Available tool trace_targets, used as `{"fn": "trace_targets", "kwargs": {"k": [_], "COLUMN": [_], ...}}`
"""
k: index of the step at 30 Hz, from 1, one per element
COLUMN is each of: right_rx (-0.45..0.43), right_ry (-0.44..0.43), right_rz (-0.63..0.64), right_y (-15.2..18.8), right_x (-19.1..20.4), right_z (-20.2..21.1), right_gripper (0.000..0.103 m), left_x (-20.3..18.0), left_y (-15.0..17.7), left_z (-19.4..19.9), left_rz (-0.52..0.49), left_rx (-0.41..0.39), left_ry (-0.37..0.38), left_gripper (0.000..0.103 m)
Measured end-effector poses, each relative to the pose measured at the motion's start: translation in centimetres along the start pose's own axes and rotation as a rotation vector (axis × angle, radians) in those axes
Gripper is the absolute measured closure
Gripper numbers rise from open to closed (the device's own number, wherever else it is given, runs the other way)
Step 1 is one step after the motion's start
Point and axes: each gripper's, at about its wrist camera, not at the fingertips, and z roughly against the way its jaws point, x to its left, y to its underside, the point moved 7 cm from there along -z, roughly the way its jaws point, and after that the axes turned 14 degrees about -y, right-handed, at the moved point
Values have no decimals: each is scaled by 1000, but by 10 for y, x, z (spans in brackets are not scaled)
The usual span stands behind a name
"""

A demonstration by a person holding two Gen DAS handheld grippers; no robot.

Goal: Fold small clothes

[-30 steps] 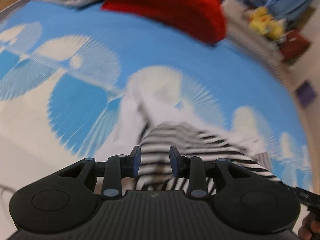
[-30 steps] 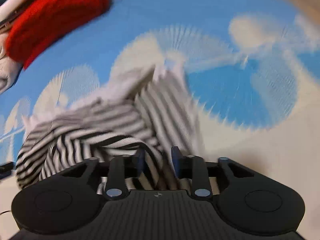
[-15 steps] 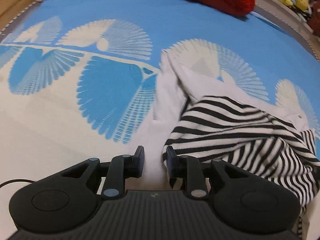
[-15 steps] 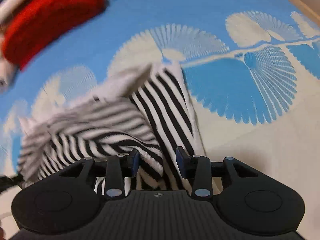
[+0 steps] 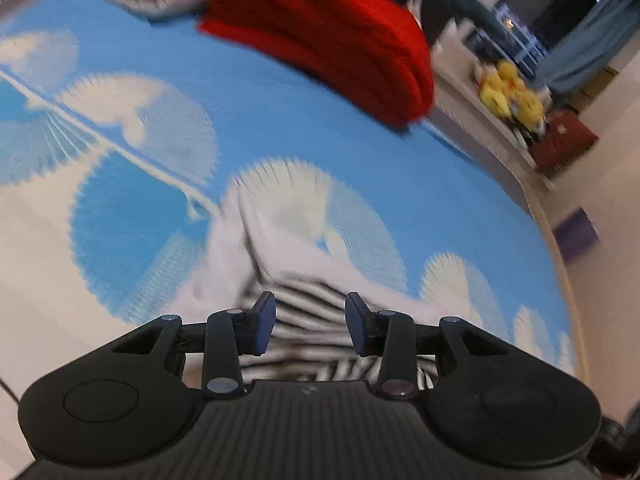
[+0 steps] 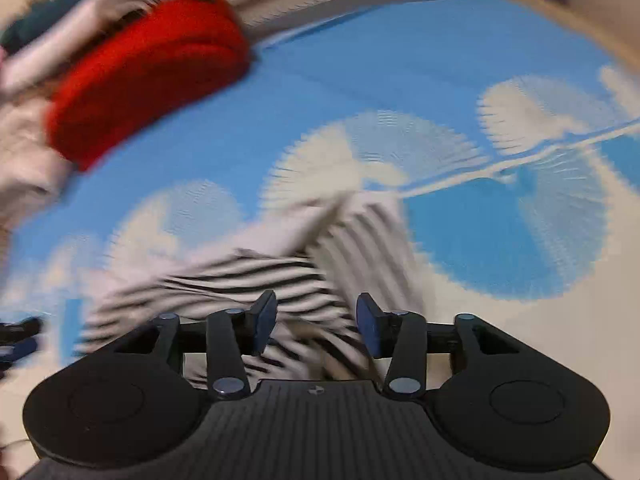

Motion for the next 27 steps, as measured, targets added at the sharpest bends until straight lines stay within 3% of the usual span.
{"fn": "trace_targets", "kwargs": {"k": [1,3,4,5,7,8,11,13,15,16,18,21,27], "right_rx": [16,61,113,179,268,273,240,230,258,280,308,260,54], "right_ry": [-30,-33,-6,43,158,173,131,128,138,150,171,145,108], "right_rz": [-51,-114,-133,-140,-149,-162,-144,-104,-98,-99,-98,-61,181], "right_y": [3,12,21,31,47,49,43,42,46,50,54,47,23], "right_x": [-3,-12,-19,-25,-41,-45,-35,-29,-31,-35,-41,-29,22], "right_z": [-3,-9,-15,-22,-31,-31,-24,-22,-25,-25,-27,-10,65], "right_gripper": [53,53,53,53,53,53,54,53,53,53,53,53,53], "left_x": [0,9,18,22,23,18,3,1,7,10,8,4,4], "left_y": [8,33,46,53,51,47,40,48,64,70,73,73,82], "left_z": [-12,-41,-55,-59,-55,-48,-32,-35,-44,-47,-40,-16,53], "left_rz": [-29,-118,-150,-144,-112,-123,-182,-198,-235,-270,-299,-334,-352], "left_rx": [67,214,273,287,276,253,174,197,240,240,215,148,90], "left_ry": [-20,-133,-215,-240,-238,-237,-216,-201,-246,-282,-286,-290,-309], "left_gripper": [60,63,71,73,73,72,71,71,71,70,70,68,65]}}
